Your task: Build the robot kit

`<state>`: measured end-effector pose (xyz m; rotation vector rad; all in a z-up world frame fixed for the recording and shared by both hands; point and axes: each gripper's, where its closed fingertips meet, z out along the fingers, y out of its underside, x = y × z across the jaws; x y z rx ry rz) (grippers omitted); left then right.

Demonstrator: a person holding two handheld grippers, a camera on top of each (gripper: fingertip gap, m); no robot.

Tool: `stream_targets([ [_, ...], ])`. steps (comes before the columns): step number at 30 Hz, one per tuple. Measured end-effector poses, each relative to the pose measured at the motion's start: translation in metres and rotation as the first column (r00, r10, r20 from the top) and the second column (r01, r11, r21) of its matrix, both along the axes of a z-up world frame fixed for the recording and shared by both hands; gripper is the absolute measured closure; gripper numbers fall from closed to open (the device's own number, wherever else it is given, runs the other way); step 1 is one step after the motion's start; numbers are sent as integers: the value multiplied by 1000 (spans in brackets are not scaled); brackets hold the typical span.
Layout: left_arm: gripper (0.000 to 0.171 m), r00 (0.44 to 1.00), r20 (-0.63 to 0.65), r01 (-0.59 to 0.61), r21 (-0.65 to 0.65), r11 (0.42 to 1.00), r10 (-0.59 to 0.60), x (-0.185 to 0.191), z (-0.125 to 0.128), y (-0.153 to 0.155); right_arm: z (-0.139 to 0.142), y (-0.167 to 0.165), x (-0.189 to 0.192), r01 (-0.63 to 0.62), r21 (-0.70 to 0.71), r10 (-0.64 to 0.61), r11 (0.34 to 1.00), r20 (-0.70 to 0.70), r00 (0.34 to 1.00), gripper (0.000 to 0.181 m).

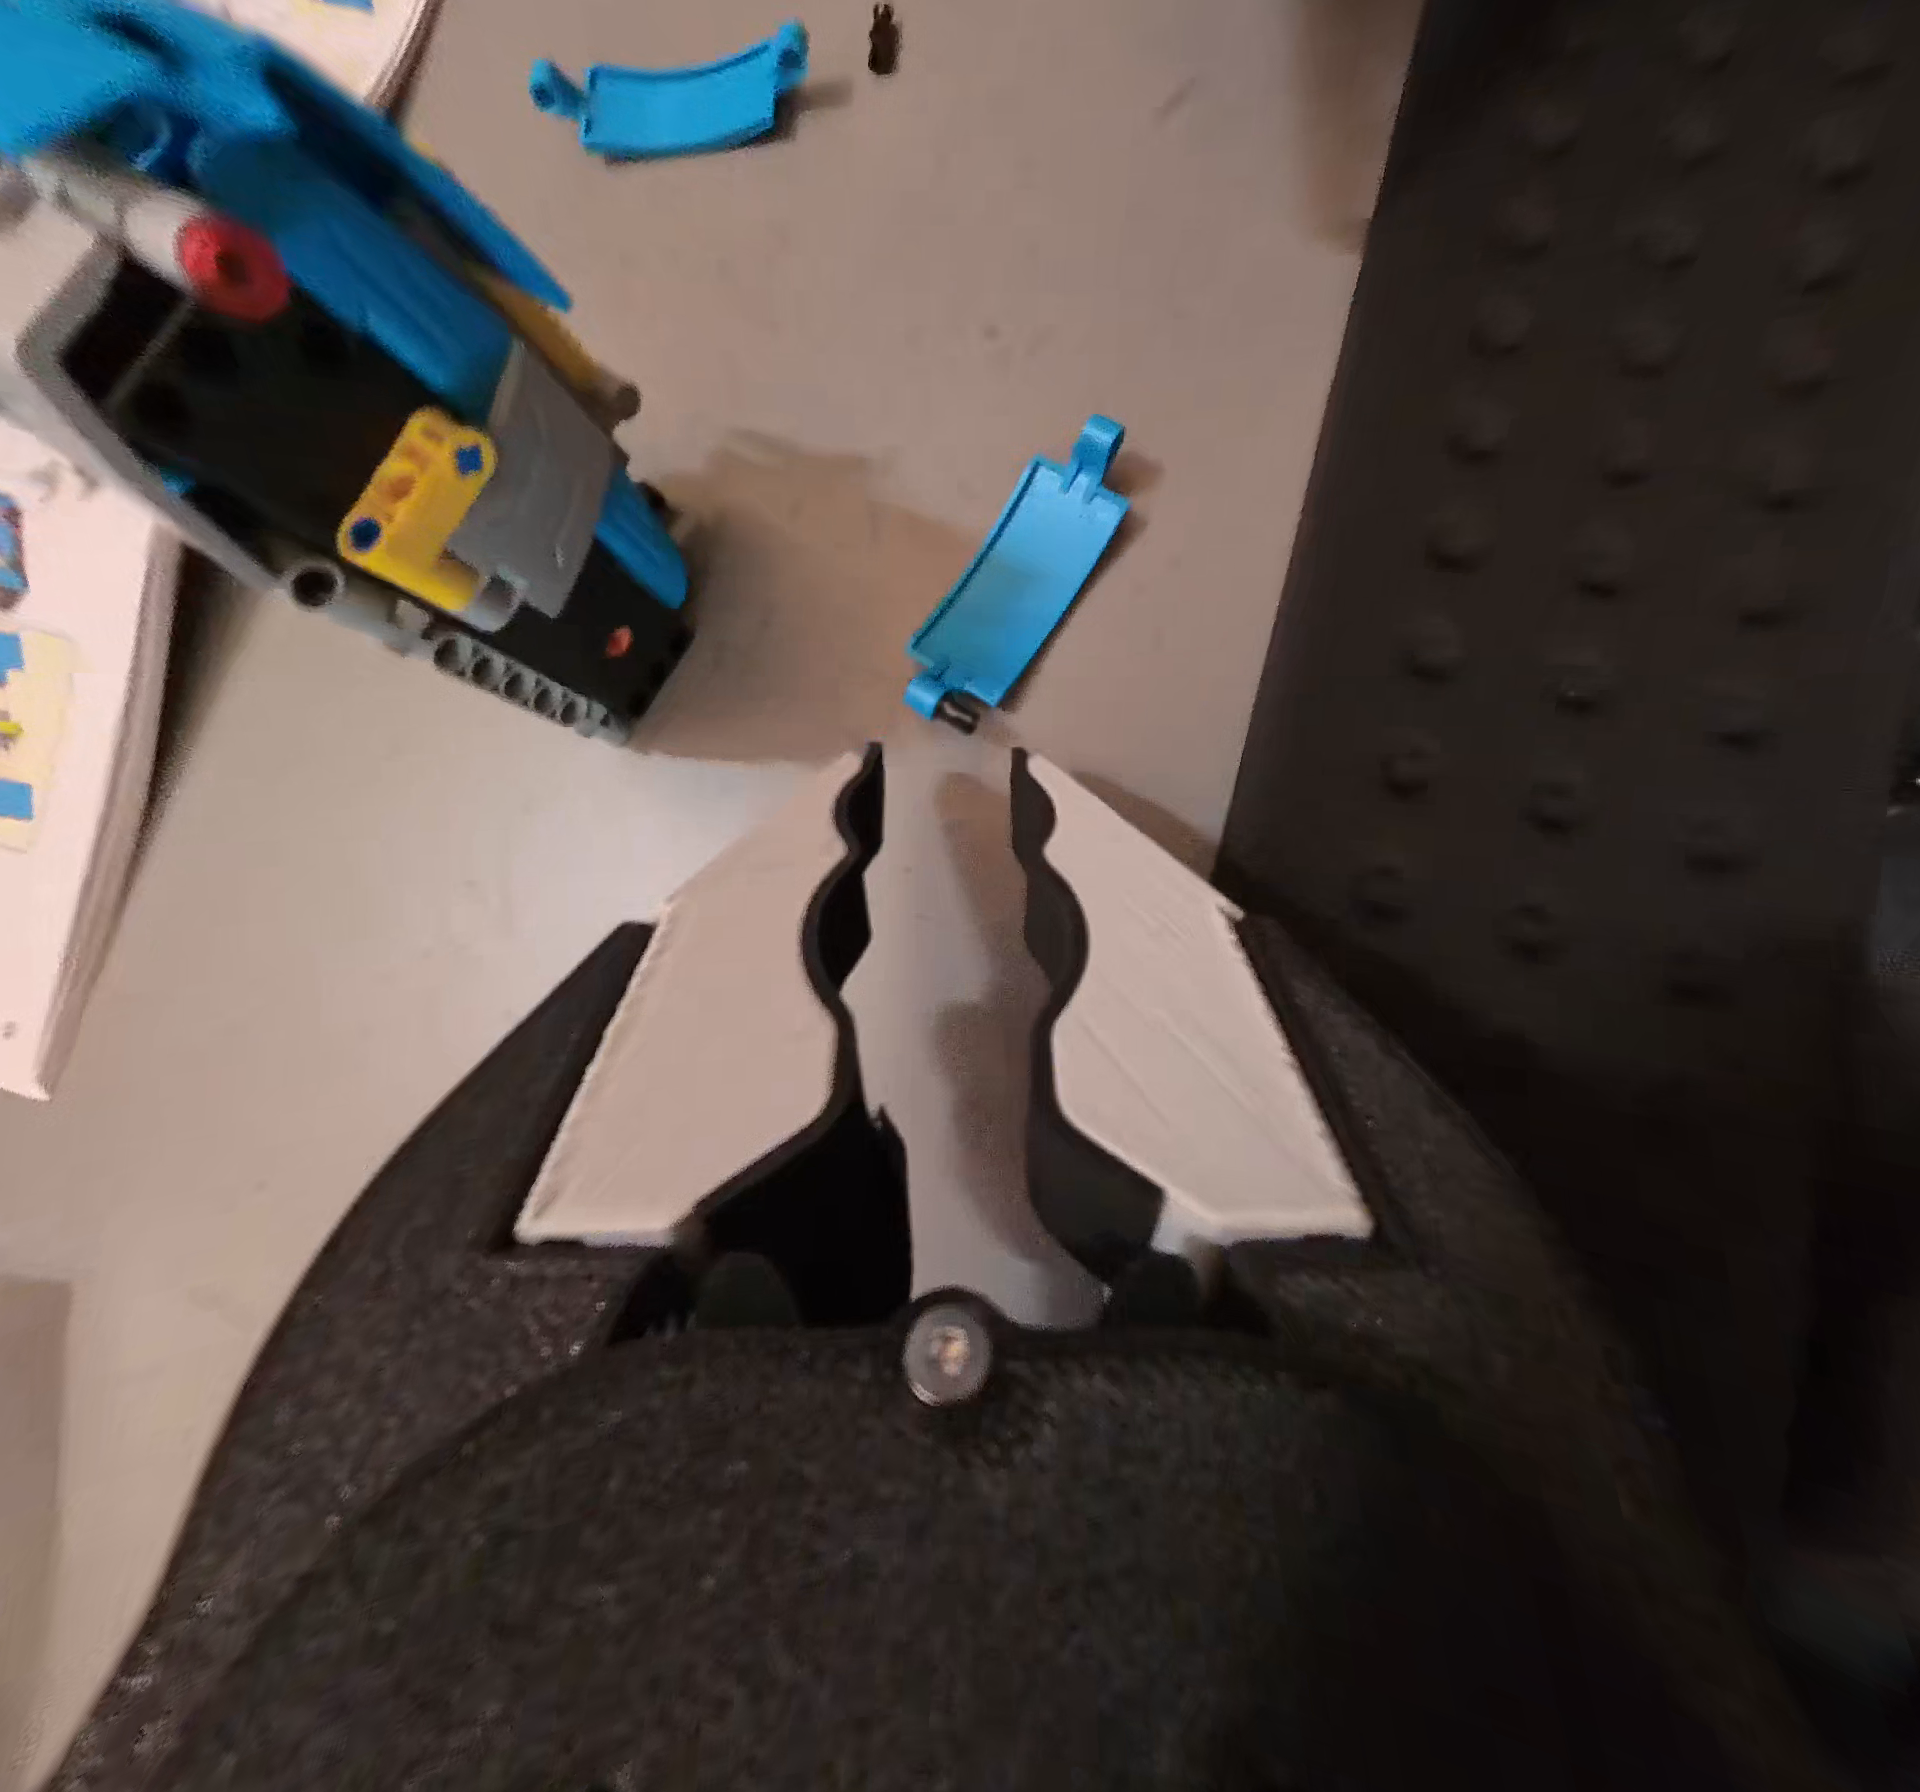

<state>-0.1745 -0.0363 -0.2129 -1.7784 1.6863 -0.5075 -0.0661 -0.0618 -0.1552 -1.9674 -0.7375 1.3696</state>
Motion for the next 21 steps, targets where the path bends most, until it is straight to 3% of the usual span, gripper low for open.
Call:
stream_targets([
  [6, 147, 1000, 28, 13, -92, 996, -10, 1, -9, 3, -4, 4, -6, -13, -35, 13, 999, -5, 1000, 166],
  [11, 143, 997, 55, 52, -148, 988, -45, 14, -14, 1, -26, -2, -40, -120, 57, 103, 991, 234, 967, 166],
  [14, 143, 995, 64, 84, -159, 984, -75, 20, -15, -5, -36, -4, -57, -150, 52, 128, 987, 293, 947, 166],
  [21, 149, 989, 109, 119, -167, 979, -102, 27, -8, -20, -67, 8, -47, -109, 60, 68, 992, 474, 878, 166],
])
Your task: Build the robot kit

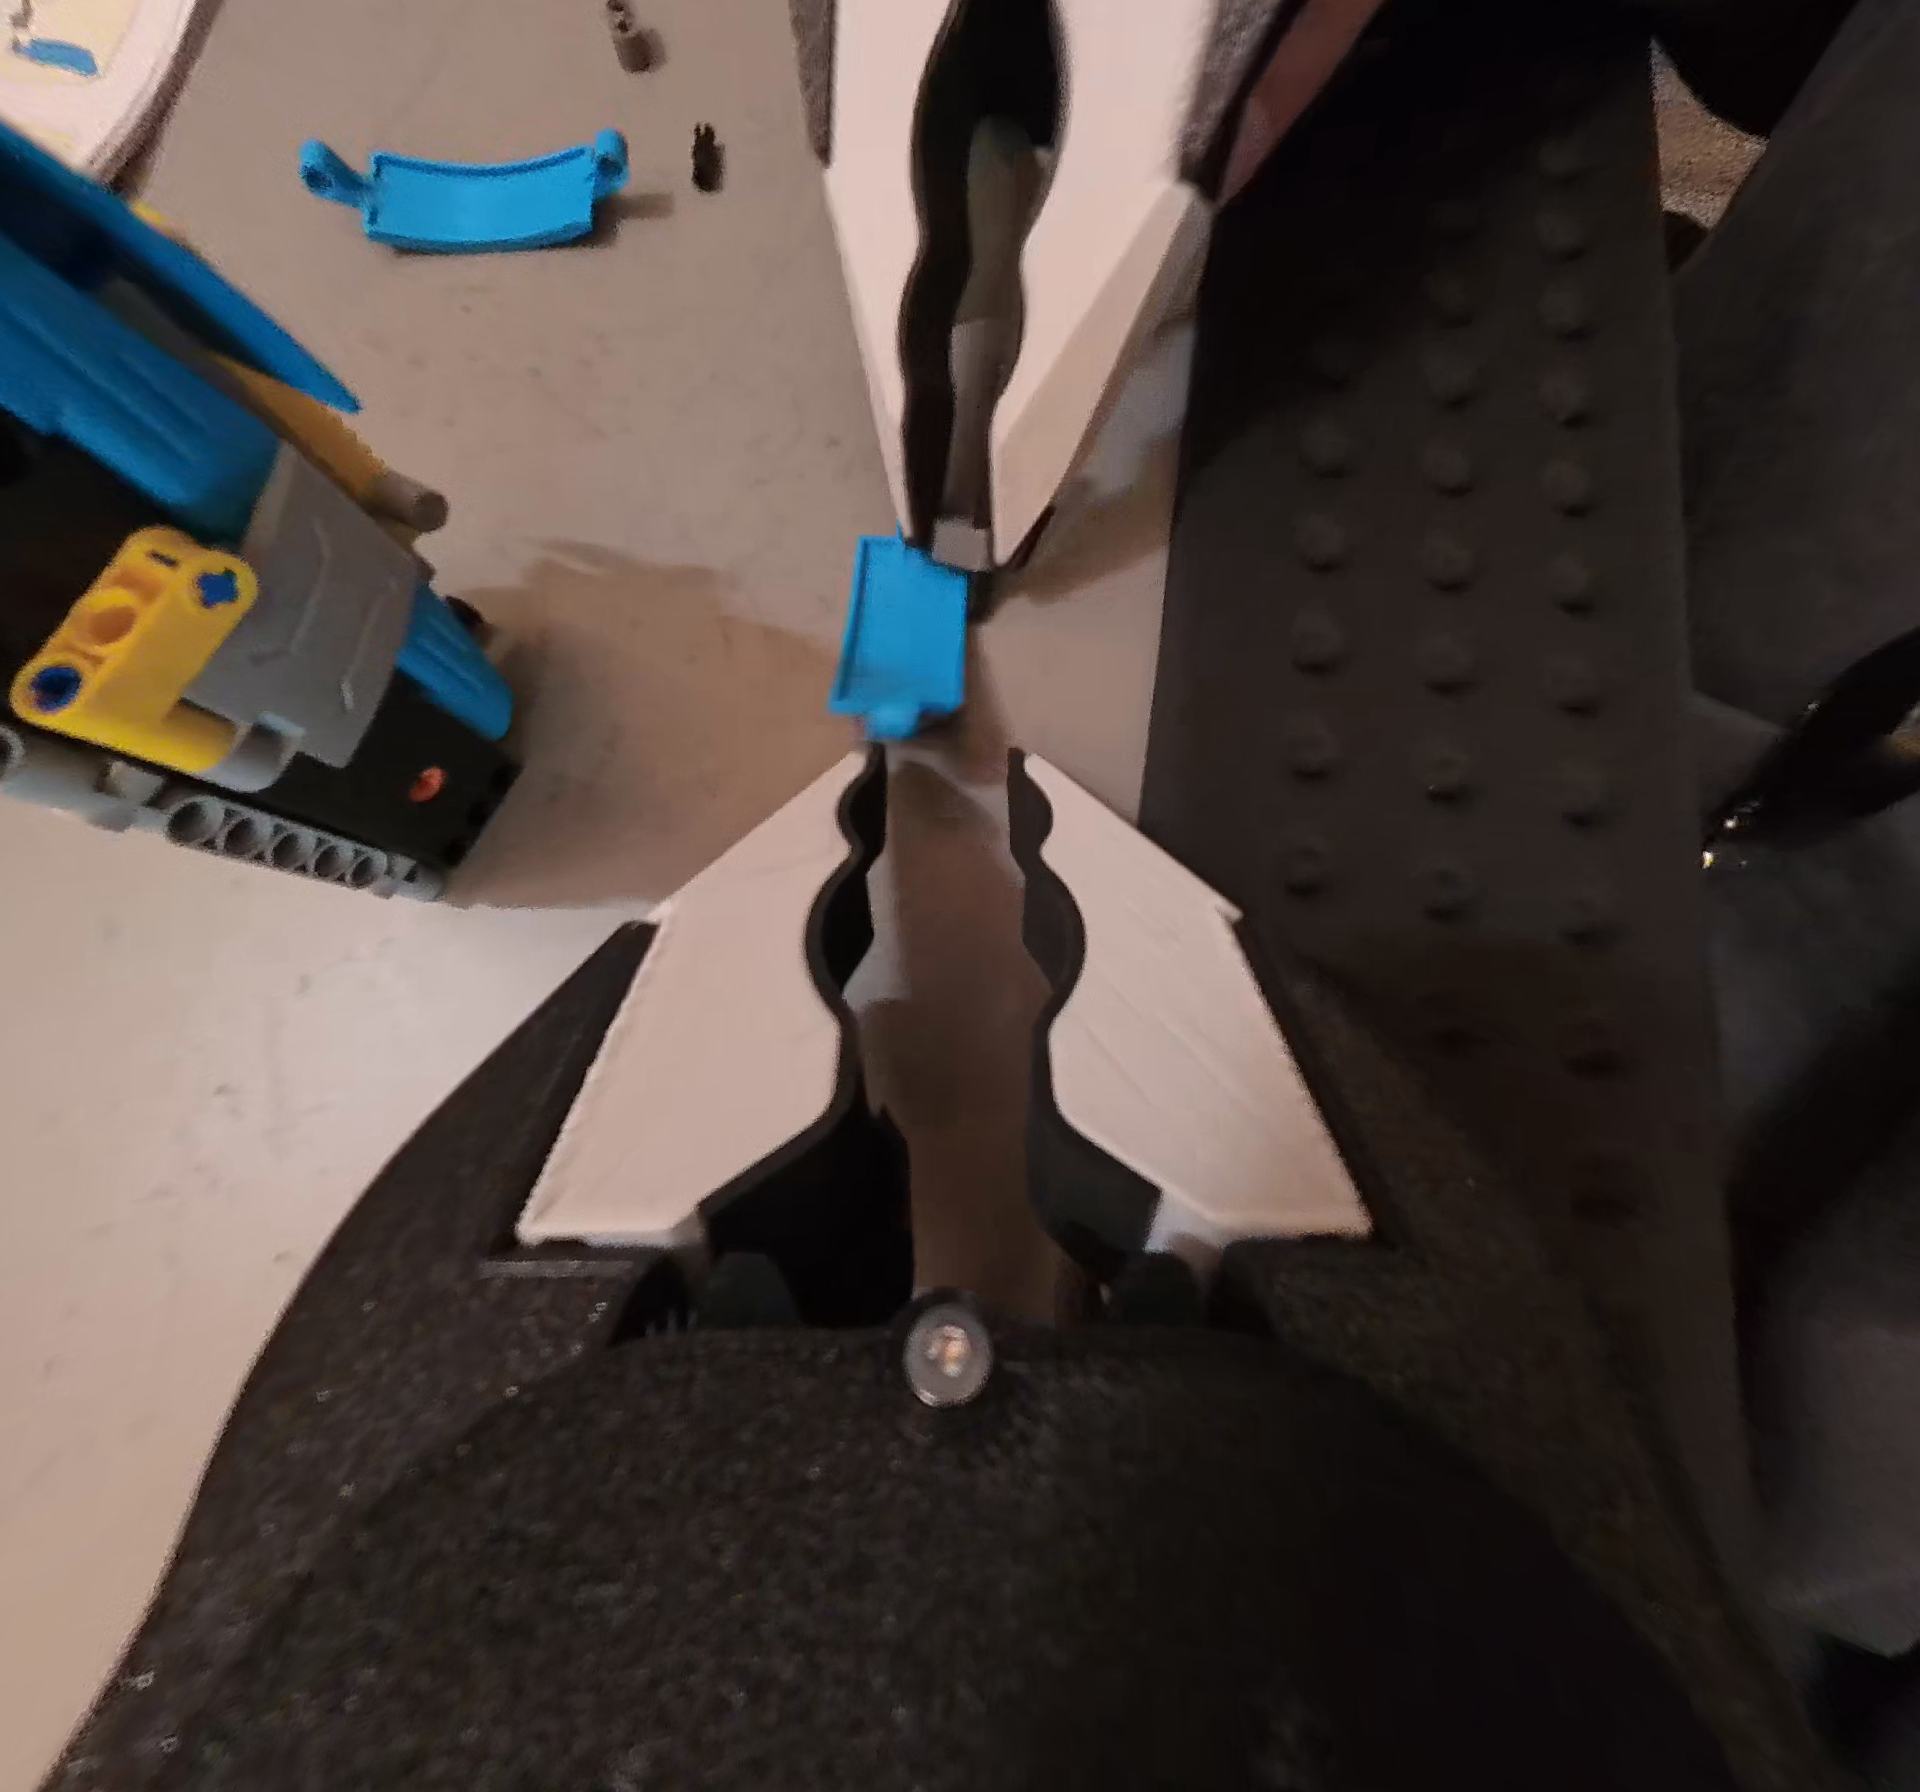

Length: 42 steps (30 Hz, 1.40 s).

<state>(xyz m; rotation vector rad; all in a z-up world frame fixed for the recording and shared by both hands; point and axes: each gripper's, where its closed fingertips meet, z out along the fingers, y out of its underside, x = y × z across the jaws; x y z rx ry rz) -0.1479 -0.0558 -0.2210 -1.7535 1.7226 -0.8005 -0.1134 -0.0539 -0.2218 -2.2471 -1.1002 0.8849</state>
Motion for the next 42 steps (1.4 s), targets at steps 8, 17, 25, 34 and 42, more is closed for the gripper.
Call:
stream_targets([
  [8, 149, 997, 54, 52, 161, 986, -61, 0, 11, 5, 0, 0, 3, -4, -120, -6, 993, -85, 996, 166],
  [17, 139, 933, 216, 276, 77, 958, -287, 1, 32, 13, 1, -1, 3, -56, -164, 33, 985, -137, 990, 166],
  [25, 141, 910, 149, 384, 51, 922, -387, 4, 20, 18, 1, -2, 3, -64, -157, 42, 986, -140, 989, 166],
  [34, 170, 878, 124, 423, 249, 871, -462, 10, 17, 14, 2, -3, 3, -69, -154, 46, 986, -146, 988, 166],
  [42, 165, 810, 202, 505, 240, 829, -551, 19, 29, -18, 3, -10, 2, -132, -146, 108, 980, -159, 981, 166],
])
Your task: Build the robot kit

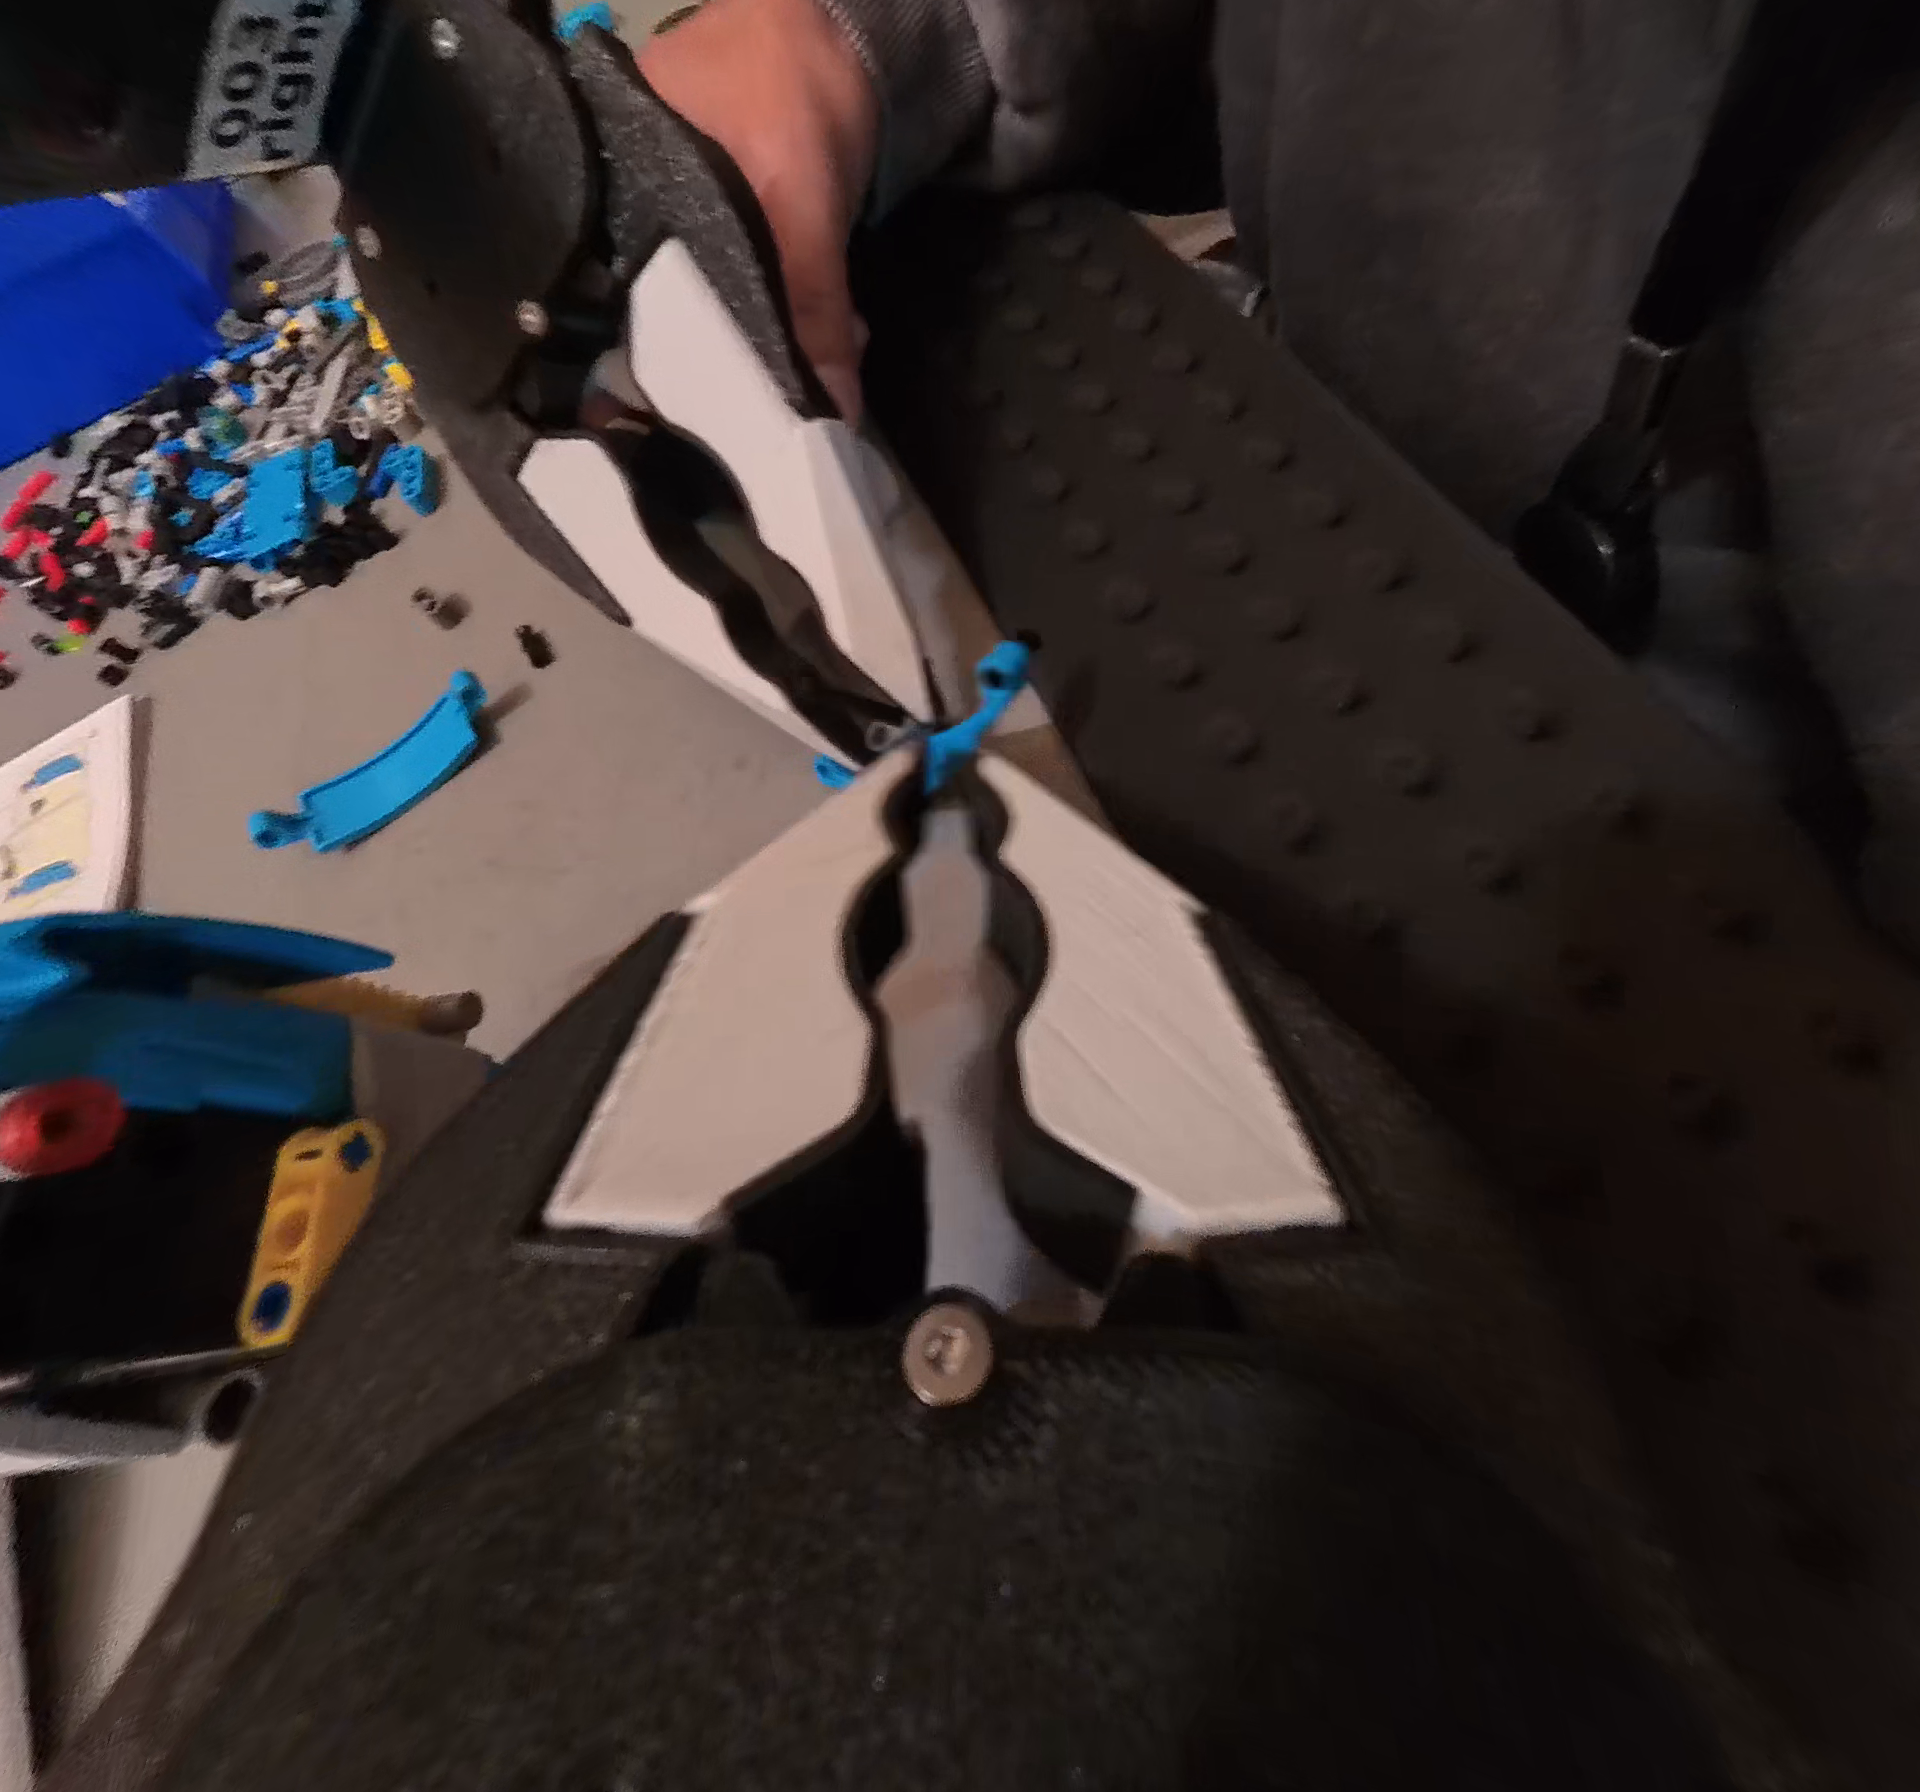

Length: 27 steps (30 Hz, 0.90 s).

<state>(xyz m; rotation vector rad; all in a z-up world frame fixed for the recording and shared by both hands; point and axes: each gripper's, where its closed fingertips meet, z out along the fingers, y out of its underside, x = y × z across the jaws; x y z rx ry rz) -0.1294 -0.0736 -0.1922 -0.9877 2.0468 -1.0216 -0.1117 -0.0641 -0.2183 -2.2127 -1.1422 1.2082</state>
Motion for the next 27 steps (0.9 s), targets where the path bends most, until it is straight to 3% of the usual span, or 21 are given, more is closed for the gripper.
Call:
stream_targets([
  [1, 140, 1000, -3, -16, 4, 1000, 16, 3, -1, 2, -1, -2, 0, -22, 5, 22, 1000, 3, 1000, 166],
  [3, 120, 998, -53, -36, 11, 999, 36, 6, -8, 5, -2, -7, -2, -52, -6, 52, 999, 4, 999, 166],
  [9, 139, 999, -12, 54, 81, 995, -53, 5, -8, -10, -3, -7, -3, -74, 5, 74, 997, 10, 997, 166],
  [16, 144, 992, 97, 65, 186, 980, -84, 7, 1, -21, -3, -7, -2, -74, -7, 74, 997, 1, 997, 167],
  [21, 152, 992, 38, 105, 272, 957, -120, 12, -10, -31, -3, -7, -2, -72, -12, 72, 997, -2, 997, 167],
  [23, 164, 989, 12, 139, 264, 954, -147, 11, -13, -36, -3, -7, -2, -71, -13, 71, 997, -3, 997, 167],
  [27, 165, 992, 5, 120, 214, 969, -124, 12, -11, -36, -3, -7, -1, -66, -14, 66, 998, -6, 998, 167],
])
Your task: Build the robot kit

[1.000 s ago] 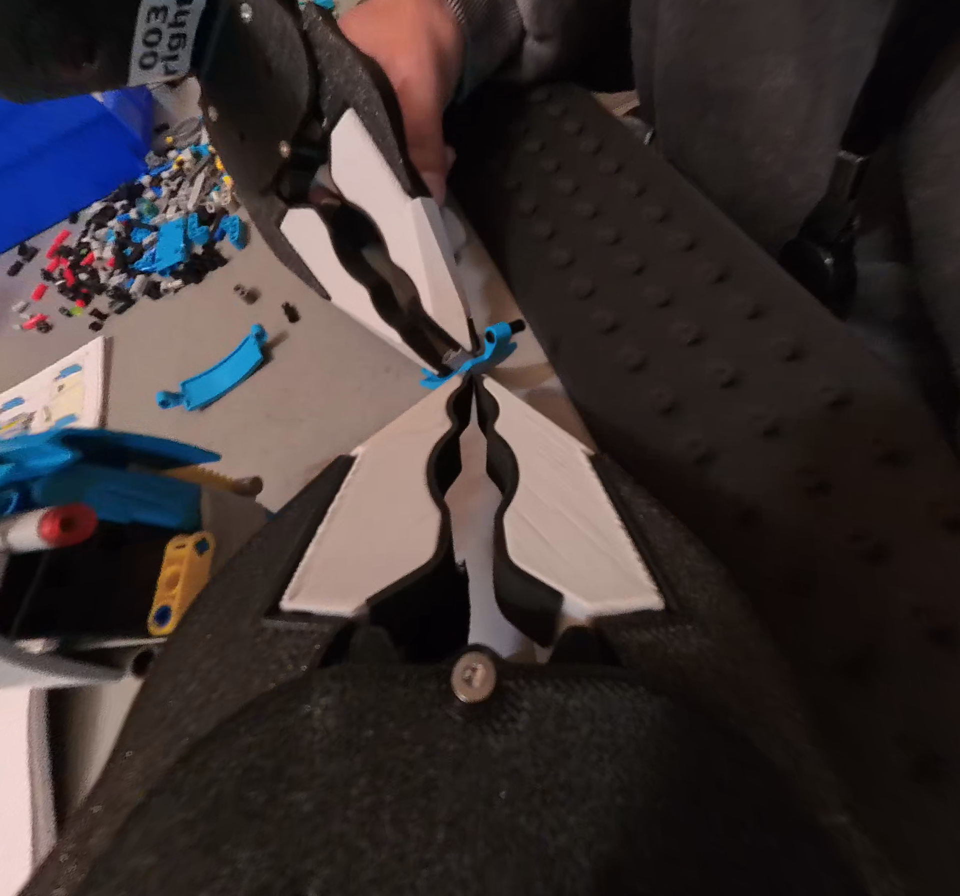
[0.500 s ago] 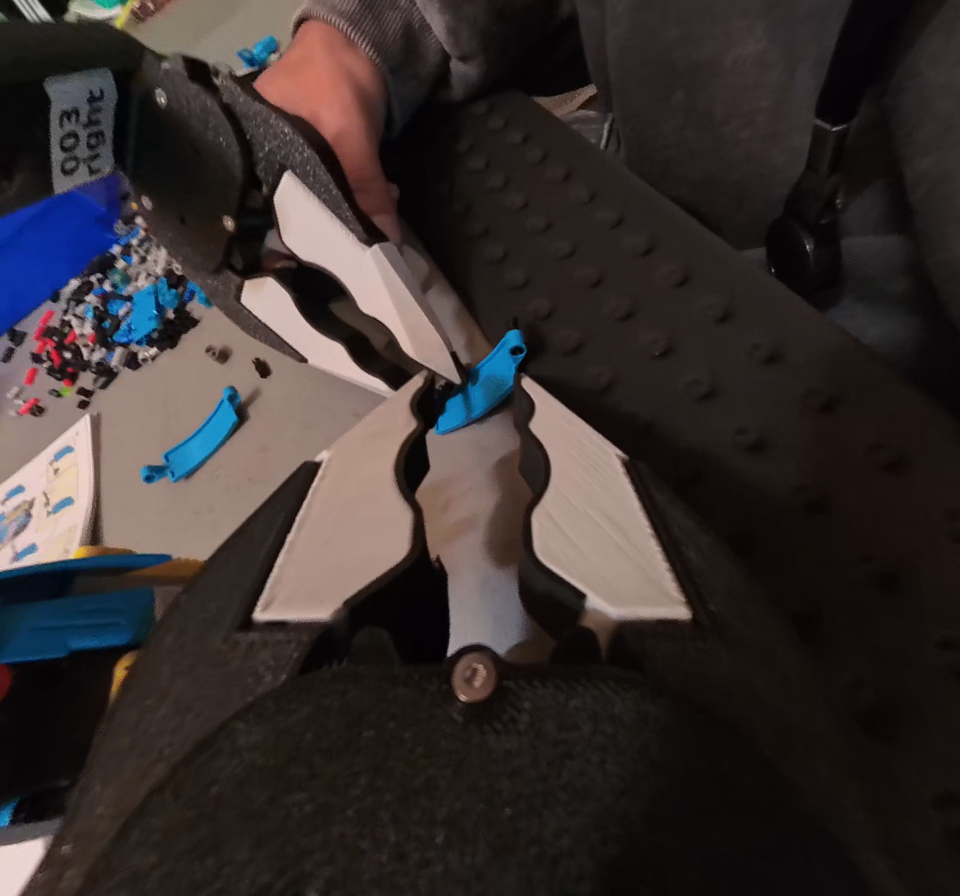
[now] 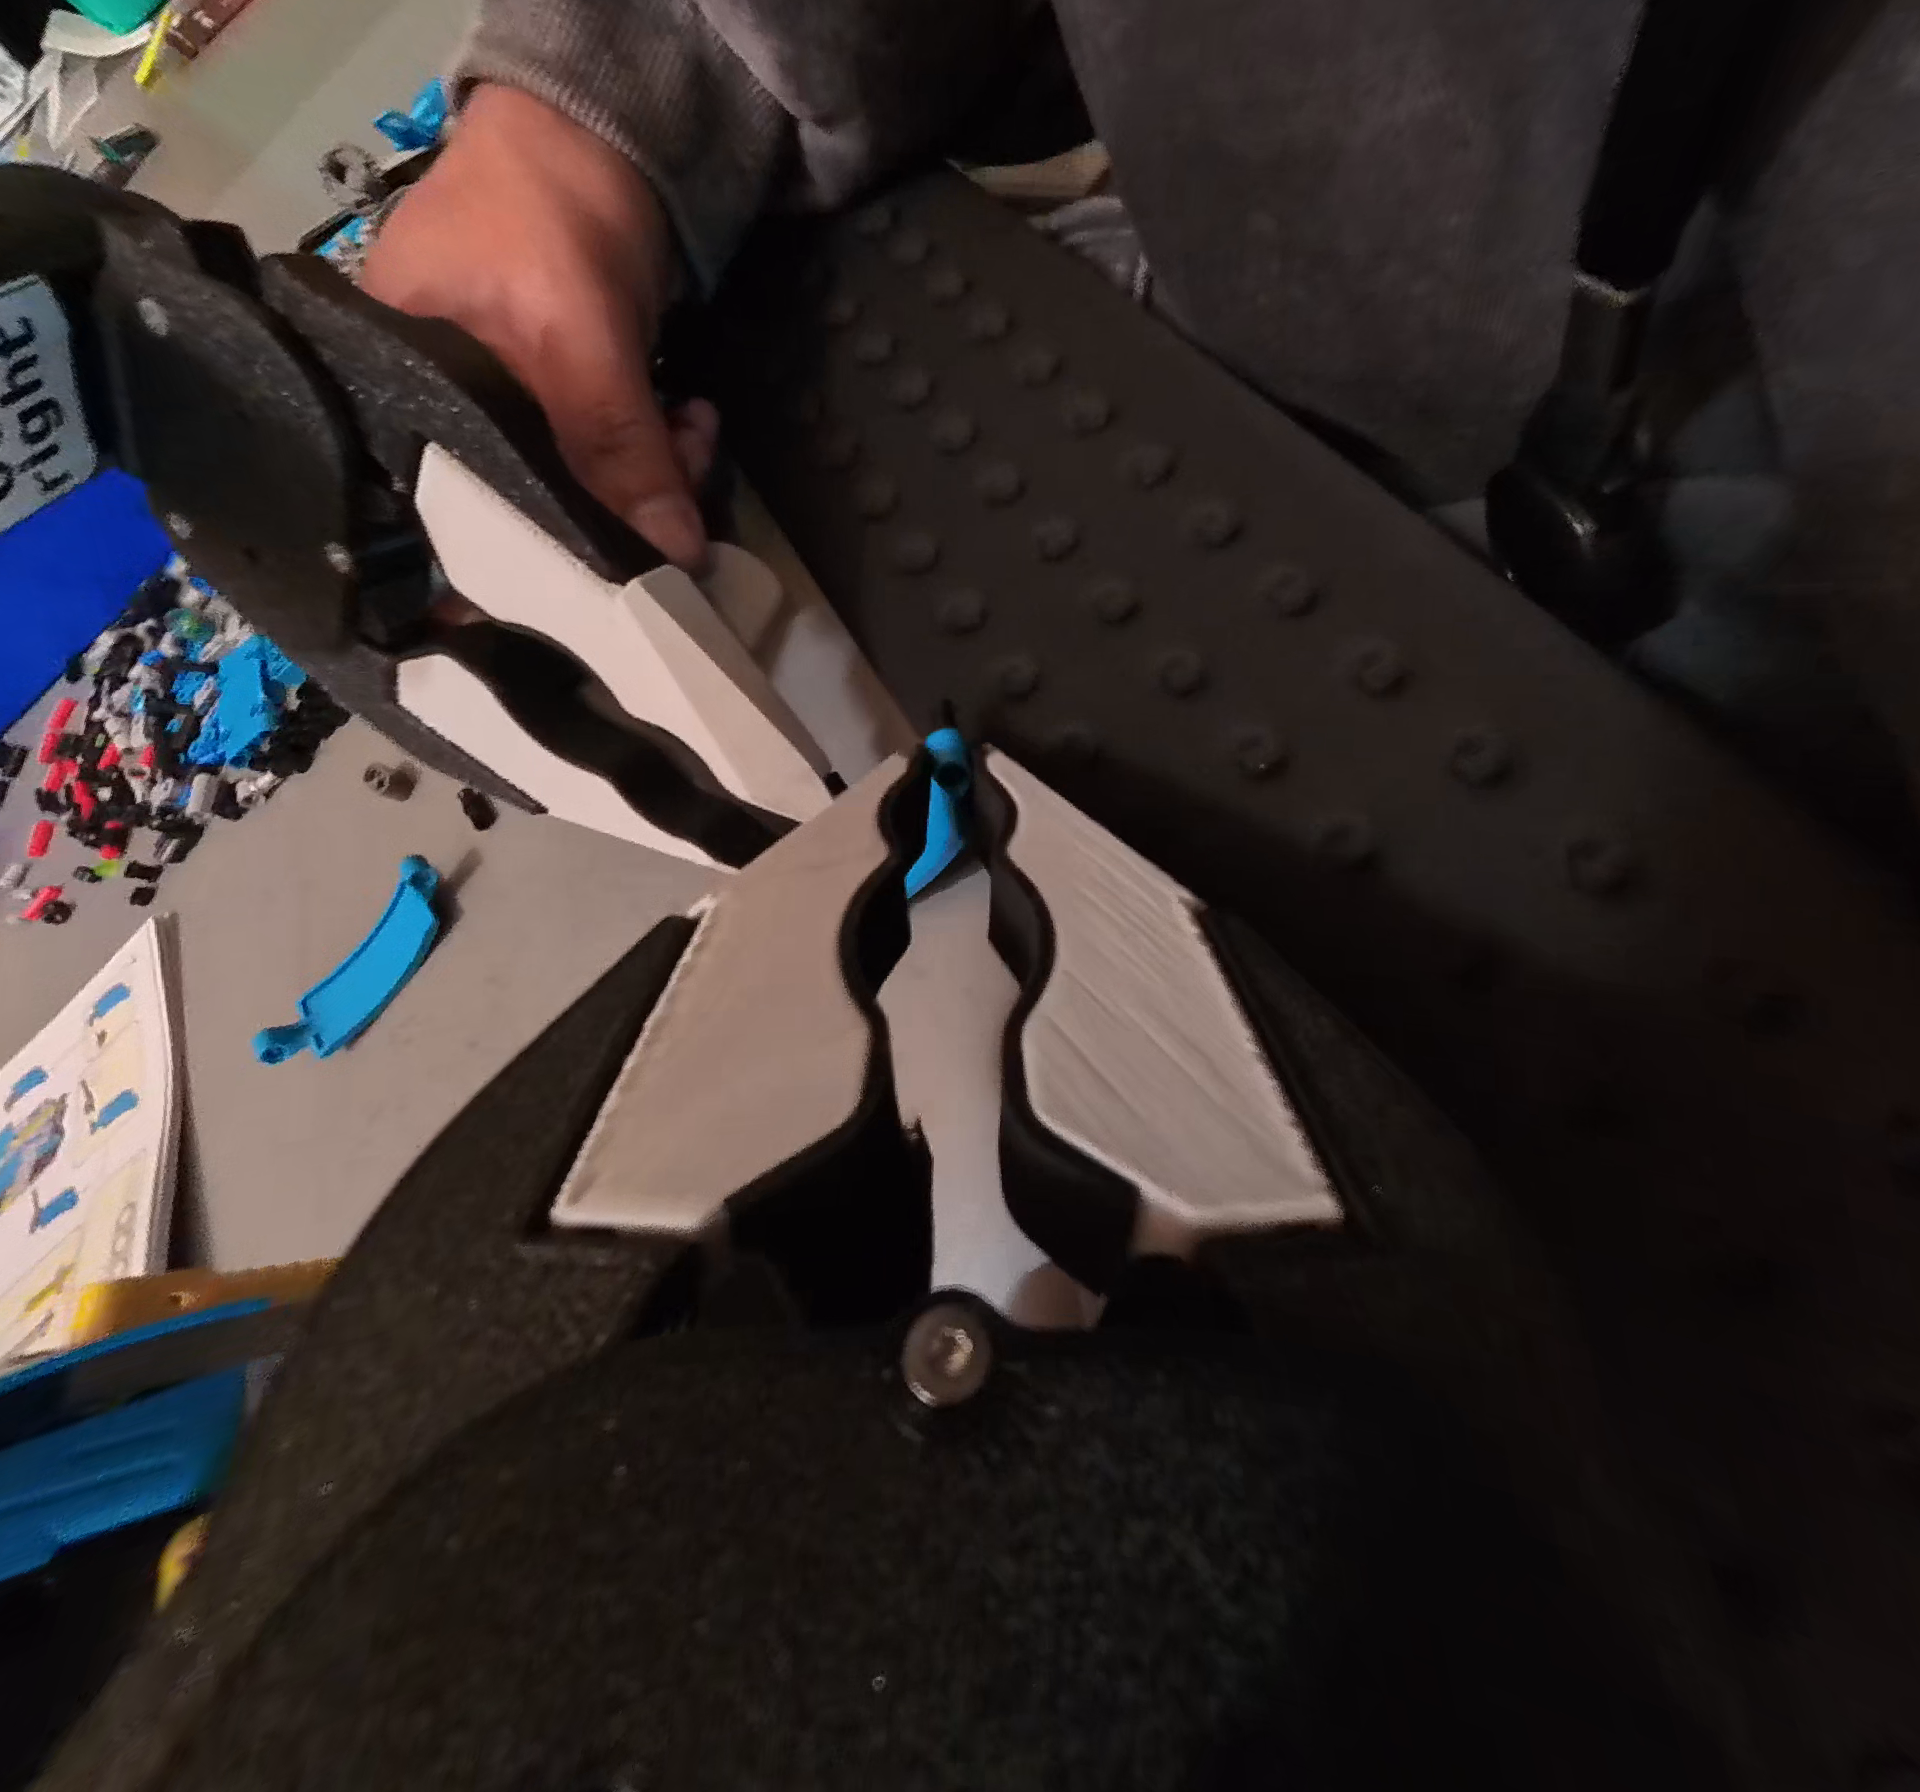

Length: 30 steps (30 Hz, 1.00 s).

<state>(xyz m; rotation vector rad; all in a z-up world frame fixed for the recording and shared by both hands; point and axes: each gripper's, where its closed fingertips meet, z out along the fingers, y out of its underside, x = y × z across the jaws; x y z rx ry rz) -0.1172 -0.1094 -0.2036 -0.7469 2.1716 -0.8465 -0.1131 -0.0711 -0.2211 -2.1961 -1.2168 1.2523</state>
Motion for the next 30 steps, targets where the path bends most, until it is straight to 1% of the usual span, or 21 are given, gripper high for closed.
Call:
stream_targets([
  [2, 165, 999, 13, -49, -47, 998, 50, 4, 5, 2, 3, 4, 2, 31, -14, -31, 999, -23, 999, 166],
  [4, 165, 991, 36, -127, -109, 986, 132, 8, 14, 10, 24, 16, 7, 110, -27, -112, 994, -138, 984, 167],
  [5, 165, 981, 45, -179, -157, 971, 189, 11, 21, 17, 39, 25, 12, 162, -33, -166, 986, -214, 963, 166],
  [6, 165, 965, 55, -240, -214, 947, 257, 14, 29, 25, 54, 34, 17, 219, -50, -224, 974, -295, 929, 167],
  [8, 165, 914, 59, -360, -333, 871, 400, 21, 44, 47, 83, 44, 23, 286, -112, -305, 952, -446, 841, 167],
  [9, 165, 893, 54, -396, -380, 836, 448, 23, 49, 56, 93, 47, 23, 302, -122, -321, 946, -501, 803, 166],
  [11, 165, 865, 51, -428, -444, 787, 499, 25, 57, 68, 109, 46, 18, 300, -125, -315, 946, -580, 751, 167],
  [12, 165, 851, 74, -429, -473, 769, 520, 25, 64, 72, 114, 42, 14, 285, -116, -295, 952, -600, 744, 167],
  [14, 165, 833, 96, -428, -511, 745, 545, 23, 75, 78, 109, 42, 9, 315, -16, -270, 949, -558, 785, 165],
  [15, 165, 828, 99, -432, -513, 741, 551, 22, 76, 80, 111, 42, 10, 336, 33, -263, 941, -552, 791, 165],
  [16, 165, 827, 106, -430, -515, 742, 552, 21, 77, 79, 113, 42, 11, 346, 65, -255, 936, -553, 793, 166],
  [18, 165, 819, 132, -427, -510, 747, 558, 18, 80, 78, 106, 44, 12, 375, 133, -263, 917, -505, 822, 166],
  [21, 165, 802, 177, -421, -510, 750, 570, 15, 88, 79, 96, 42, 9, 372, 214, -255, 903, -430, 866, 166],
  [24, 165, 816, 154, -414, -518, 749, 557, 16, 84, 75, 91, 38, 3, 345, 274, -227, 898, -382, 896, 166],
  [28, 165, 826, 162, -412, -480, 774, 540, 17, 80, 71, 79, 36, -2, 317, 327, -220, 890, -301, 928, 166],
  [30, 165, 828, 180, -424, -419, 803, 531, 18, 76, 67, 72, 38, -2, 317, 341, -235, 885, -259, 937, 166],
])
